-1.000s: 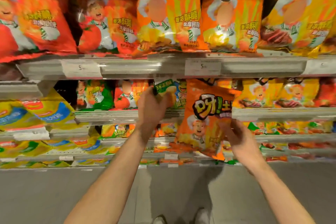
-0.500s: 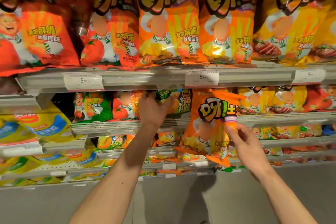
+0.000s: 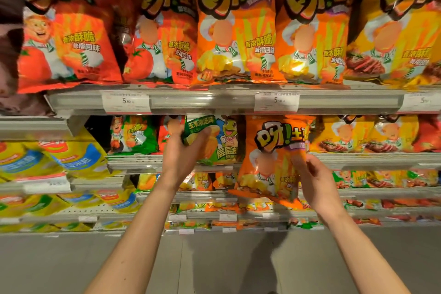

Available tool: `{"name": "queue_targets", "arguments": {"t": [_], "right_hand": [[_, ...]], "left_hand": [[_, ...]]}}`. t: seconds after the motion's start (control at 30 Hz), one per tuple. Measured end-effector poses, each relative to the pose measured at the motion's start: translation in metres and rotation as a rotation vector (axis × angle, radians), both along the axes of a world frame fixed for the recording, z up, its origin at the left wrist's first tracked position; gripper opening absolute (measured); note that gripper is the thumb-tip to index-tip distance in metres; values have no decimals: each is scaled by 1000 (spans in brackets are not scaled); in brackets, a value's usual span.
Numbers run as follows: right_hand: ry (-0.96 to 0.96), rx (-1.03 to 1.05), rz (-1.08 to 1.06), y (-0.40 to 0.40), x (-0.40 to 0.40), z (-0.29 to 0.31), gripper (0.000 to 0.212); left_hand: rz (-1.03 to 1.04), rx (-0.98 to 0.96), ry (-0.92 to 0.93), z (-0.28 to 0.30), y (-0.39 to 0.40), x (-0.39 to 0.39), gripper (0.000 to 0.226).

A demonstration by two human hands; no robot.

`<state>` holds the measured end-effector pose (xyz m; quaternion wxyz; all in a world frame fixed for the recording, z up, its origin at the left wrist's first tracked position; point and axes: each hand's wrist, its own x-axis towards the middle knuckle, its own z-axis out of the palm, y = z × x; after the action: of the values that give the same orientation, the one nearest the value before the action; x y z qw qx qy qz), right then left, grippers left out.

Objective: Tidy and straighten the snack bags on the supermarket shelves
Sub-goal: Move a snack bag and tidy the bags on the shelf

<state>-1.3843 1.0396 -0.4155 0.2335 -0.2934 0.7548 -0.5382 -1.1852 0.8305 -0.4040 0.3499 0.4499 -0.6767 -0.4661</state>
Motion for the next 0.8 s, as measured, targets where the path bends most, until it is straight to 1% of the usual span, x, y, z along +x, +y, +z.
{"name": "queue_targets", "arguments": {"t": [0.03, 0.1, 0.13, 0.17, 0.2, 0.23, 0.27, 0.3, 0.33, 0.37, 0.47, 0.6, 0.67, 0.77, 0.8], "right_hand": [[-34, -36, -6, -9, 0, -3, 44], [-127, -131, -19, -24, 1, -5, 33], [-135, -157, -1, -31, 1, -4, 28], [-102, -145, 13, -36, 3, -1, 28], [-58, -123, 17, -39, 4, 2, 28], [-34, -105, 28, -42, 4, 2, 29], [-29, -96, 36, -44, 3, 0, 31], [-23, -93, 34, -47, 1, -1, 33], [-8, -87, 23, -50, 0, -2, 35], [13, -74, 8, -54, 0, -3, 35], [38, -87, -18, -74, 3, -1, 31], [59, -133, -58, -105, 7, -5, 30], [84, -140, -85, -119, 7, -11, 30], [94, -145, -125, -134, 11, -10, 34], [96, -134, -109, -135, 13, -8, 31]], "left_hand": [[4, -21, -11, 4, 1, 7, 35], [23, -24, -39, 9, 2, 21, 49], [32, -13, -44, 7, 1, 28, 44], [34, 6, -47, 7, 1, 35, 31], [43, 26, -40, 8, 1, 40, 26], [58, 32, -27, 10, 0, 45, 28], [63, 31, -9, 10, -1, 50, 38], [86, 27, 8, 13, 0, 54, 56], [107, 32, 23, 15, 1, 58, 69], [126, 39, 31, 16, 1, 62, 72], [131, 47, 42, 22, 6, 69, 69], [153, 65, 40, 32, 11, 74, 53], [135, 65, 12, 17, 0, 80, 40], [116, 72, 16, 15, -2, 78, 40], [125, 76, 14, 14, -1, 77, 37]]}}
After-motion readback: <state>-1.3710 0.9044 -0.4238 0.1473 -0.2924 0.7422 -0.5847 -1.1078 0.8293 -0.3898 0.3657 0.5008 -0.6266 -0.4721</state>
